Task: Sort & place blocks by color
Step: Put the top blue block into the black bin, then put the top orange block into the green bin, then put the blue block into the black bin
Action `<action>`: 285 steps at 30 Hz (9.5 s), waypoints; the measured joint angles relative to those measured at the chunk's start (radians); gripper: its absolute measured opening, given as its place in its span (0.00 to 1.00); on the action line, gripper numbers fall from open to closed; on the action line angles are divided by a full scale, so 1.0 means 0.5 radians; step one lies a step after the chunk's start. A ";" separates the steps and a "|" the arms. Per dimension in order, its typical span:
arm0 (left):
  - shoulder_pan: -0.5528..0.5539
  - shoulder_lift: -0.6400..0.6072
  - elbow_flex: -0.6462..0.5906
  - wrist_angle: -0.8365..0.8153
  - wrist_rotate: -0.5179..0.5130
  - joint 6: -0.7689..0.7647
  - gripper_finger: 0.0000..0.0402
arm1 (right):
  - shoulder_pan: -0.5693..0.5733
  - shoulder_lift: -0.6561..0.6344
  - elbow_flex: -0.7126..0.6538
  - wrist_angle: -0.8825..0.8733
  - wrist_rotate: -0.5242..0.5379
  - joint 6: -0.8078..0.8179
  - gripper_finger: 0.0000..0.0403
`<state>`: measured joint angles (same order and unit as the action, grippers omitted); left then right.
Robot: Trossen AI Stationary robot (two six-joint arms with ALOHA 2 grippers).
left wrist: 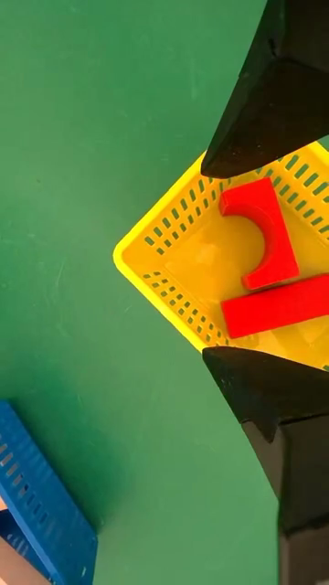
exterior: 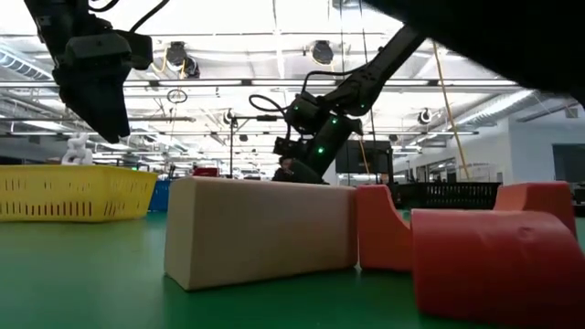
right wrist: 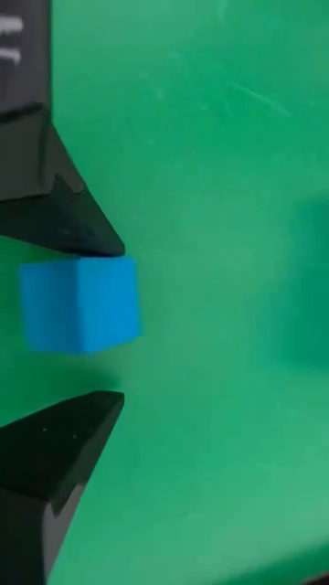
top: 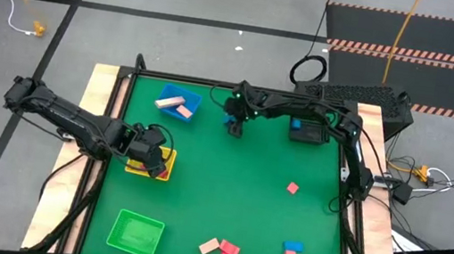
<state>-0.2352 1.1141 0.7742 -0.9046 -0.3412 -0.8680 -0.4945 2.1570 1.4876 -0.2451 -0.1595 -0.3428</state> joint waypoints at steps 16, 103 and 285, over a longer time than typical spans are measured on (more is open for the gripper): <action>0.000 0.000 0.000 0.002 0.006 -0.002 0.79 | -0.055 0.000 -0.001 -0.047 -0.005 -0.033 0.30; 0.001 0.002 -0.001 0.669 -0.174 0.308 0.79 | 1.202 -2.144 -1.641 -0.863 0.536 2.620 0.63; -0.832 0.377 -0.001 0.868 1.528 -0.674 0.38 | 1.608 -1.704 -1.659 0.275 -0.090 2.928 0.53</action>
<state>-0.6514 1.3026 0.7738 -0.4706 0.4229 -1.2049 0.3096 1.3048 0.6578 -0.1077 -0.2047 1.1211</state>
